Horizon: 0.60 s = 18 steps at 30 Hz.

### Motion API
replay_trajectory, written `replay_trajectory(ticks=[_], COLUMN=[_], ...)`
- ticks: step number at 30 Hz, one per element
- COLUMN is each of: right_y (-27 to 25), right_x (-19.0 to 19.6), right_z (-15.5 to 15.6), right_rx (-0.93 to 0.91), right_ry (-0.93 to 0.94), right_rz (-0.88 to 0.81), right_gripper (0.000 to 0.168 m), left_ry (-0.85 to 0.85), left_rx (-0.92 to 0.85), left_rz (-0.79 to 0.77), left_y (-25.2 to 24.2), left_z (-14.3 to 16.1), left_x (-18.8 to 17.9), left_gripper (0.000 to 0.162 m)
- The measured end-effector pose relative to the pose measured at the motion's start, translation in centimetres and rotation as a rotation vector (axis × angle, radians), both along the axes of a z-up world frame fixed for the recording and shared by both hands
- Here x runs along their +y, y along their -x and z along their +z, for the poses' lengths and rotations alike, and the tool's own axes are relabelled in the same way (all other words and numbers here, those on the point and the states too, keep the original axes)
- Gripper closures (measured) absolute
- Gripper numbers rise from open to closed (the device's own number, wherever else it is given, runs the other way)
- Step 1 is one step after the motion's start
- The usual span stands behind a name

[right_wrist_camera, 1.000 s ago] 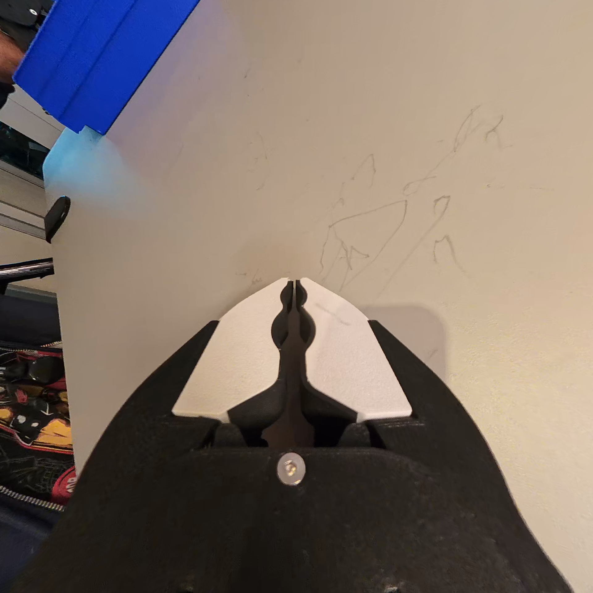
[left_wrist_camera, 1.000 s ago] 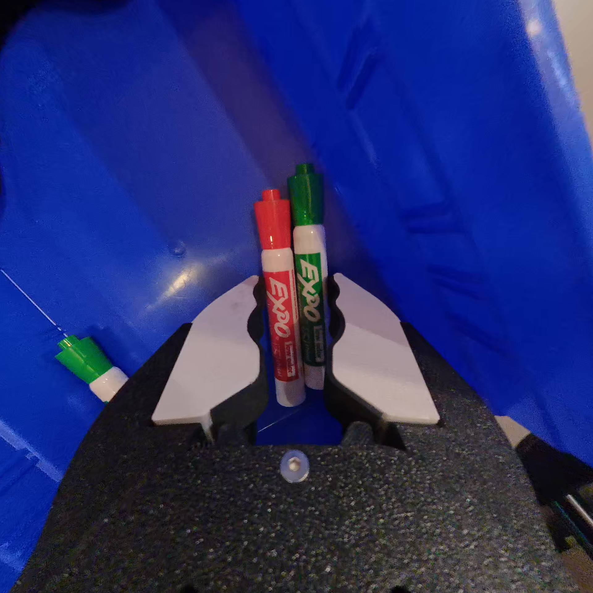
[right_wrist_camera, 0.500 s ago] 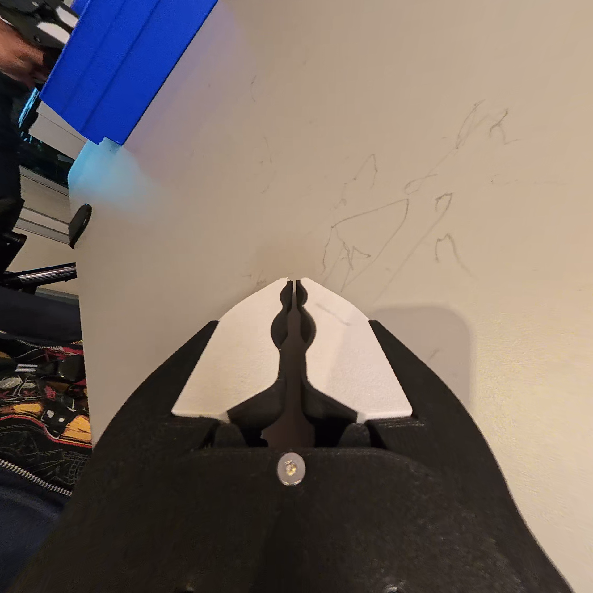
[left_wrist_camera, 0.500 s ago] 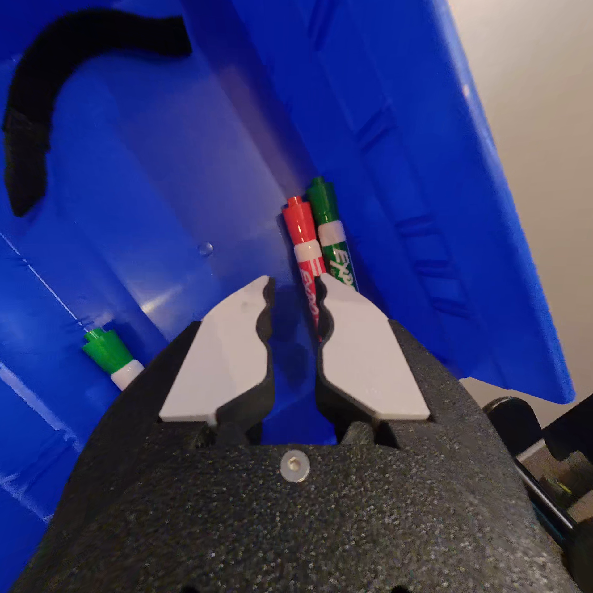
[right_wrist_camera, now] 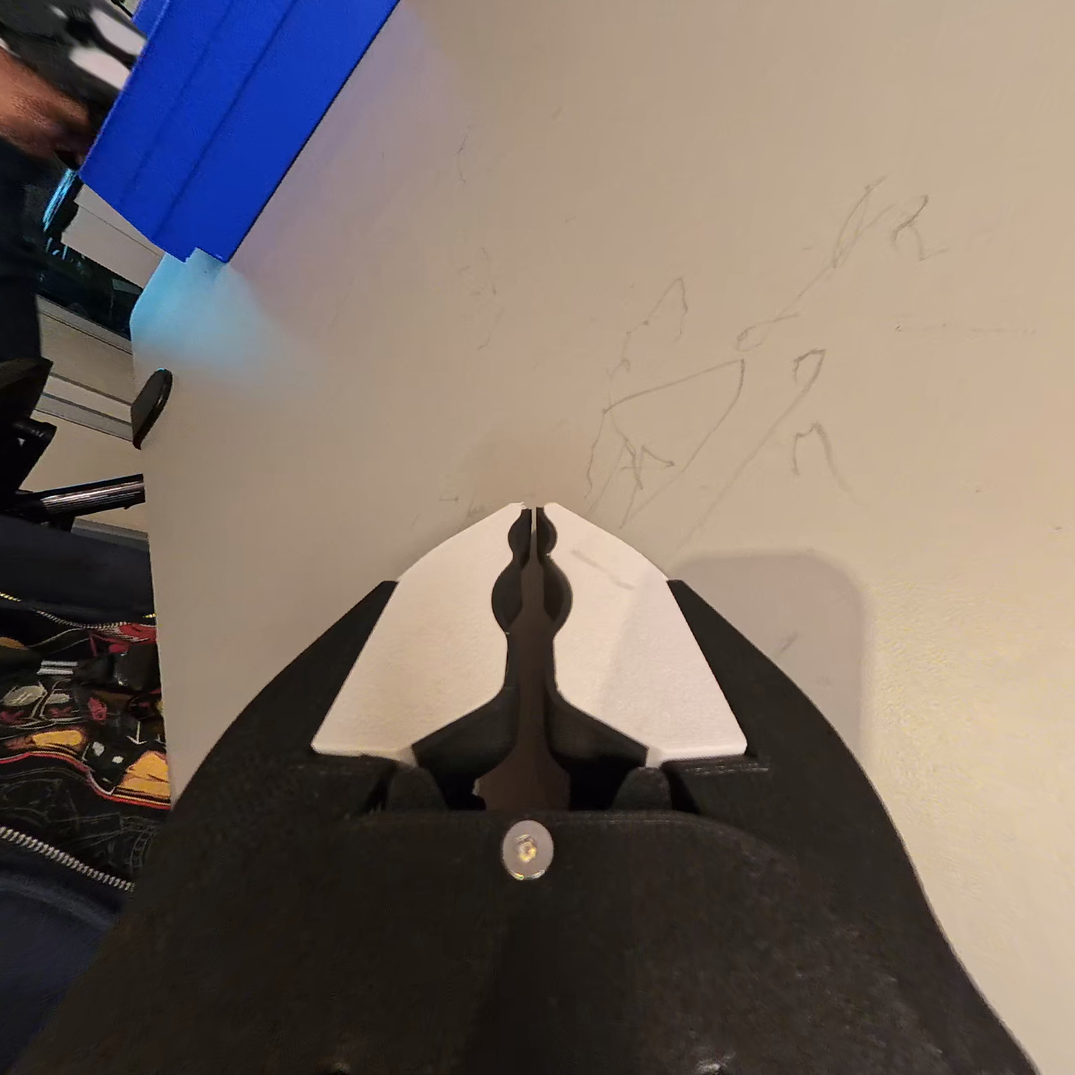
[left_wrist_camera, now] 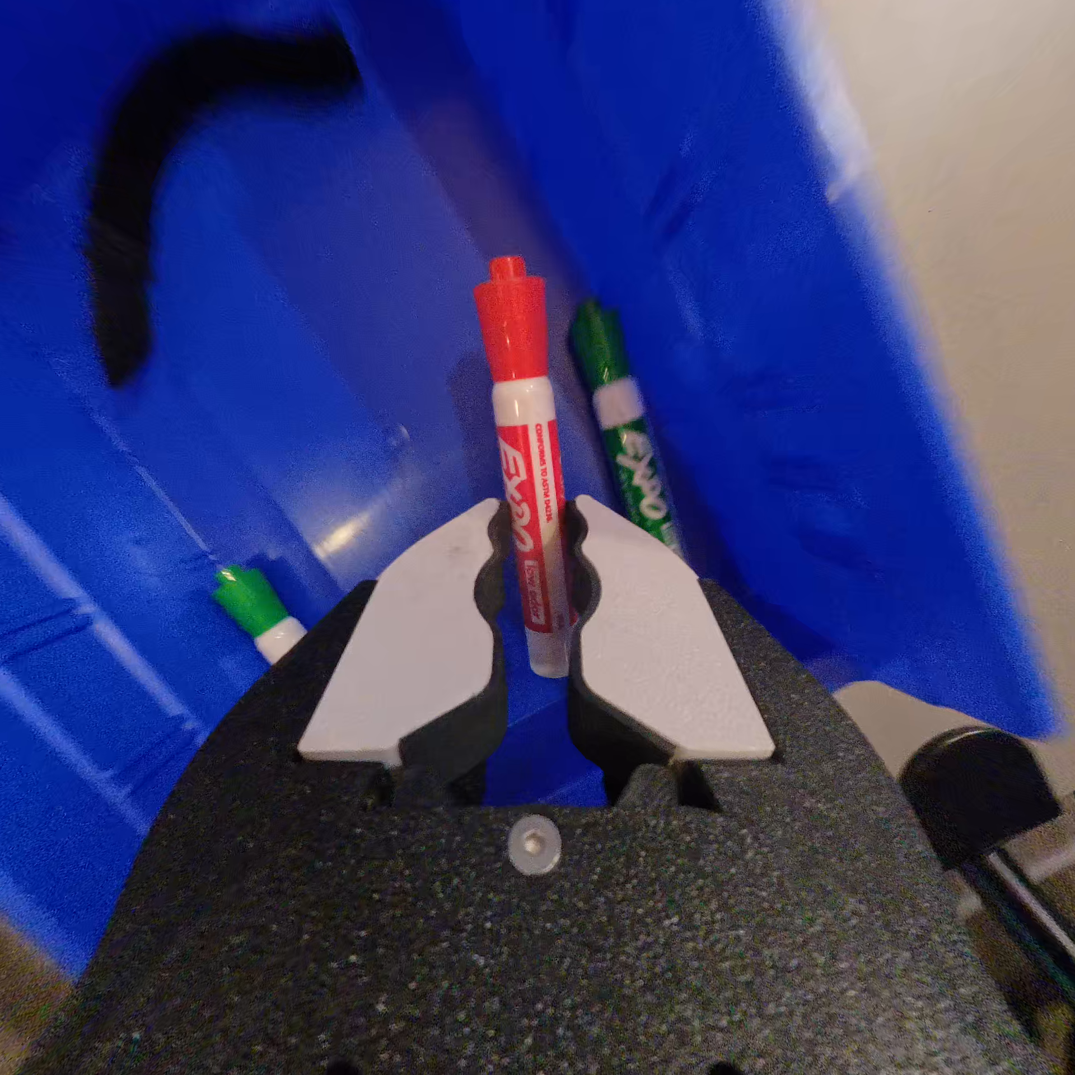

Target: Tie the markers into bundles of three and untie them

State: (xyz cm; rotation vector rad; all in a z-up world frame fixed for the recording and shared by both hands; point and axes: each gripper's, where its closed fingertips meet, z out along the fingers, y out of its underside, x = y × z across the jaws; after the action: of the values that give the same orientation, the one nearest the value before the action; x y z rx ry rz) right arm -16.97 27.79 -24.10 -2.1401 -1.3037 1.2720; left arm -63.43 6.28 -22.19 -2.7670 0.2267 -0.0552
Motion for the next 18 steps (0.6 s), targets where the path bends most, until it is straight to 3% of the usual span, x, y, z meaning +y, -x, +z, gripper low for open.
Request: replay_trajectory(ticks=[4,6,8,10,13,16,18], right_y=[0.1,0.1,0.1,0.1,0.0,-0.3,-0.5], right_x=[-0.1,-0.3,-0.5,-0.6,-0.6,-0.5,-0.7], right_z=[0.0,0.0,0.1,0.3,0.9,1.7,1.9], right_rx=[0.0,0.0,0.004,0.017,0.067,0.128,0.147], right_ry=[-0.004,-0.014,-0.029,-0.039,-0.029,0.011,0.02], right_rz=[0.011,0.024,0.035,0.044,0.044,0.04,0.05], right_gripper=[0.167,0.167,0.167,0.167,0.168,0.168,0.167], left_ry=[-0.234,-0.312,-0.328,-0.27,-0.132,0.034,0.094], left_rx=[0.003,-0.03,-0.11,-0.184,-0.249,-0.191,-0.149], left_rz=[-0.029,-0.131,-0.279,-0.429,-0.592,-0.683,-0.708], left_y=[-3.0,-7.7,-14.4,-21.5,-30.0,-33.8,-34.6], left_z=[8.5,12.1,13.3,11.8,6.4,0.1,-2.3], left_x=[2.7,4.3,5.9,7.1,8.2,8.1,8.0], left_gripper=[0.143,0.144,0.143,0.143,0.143,0.143,0.143])
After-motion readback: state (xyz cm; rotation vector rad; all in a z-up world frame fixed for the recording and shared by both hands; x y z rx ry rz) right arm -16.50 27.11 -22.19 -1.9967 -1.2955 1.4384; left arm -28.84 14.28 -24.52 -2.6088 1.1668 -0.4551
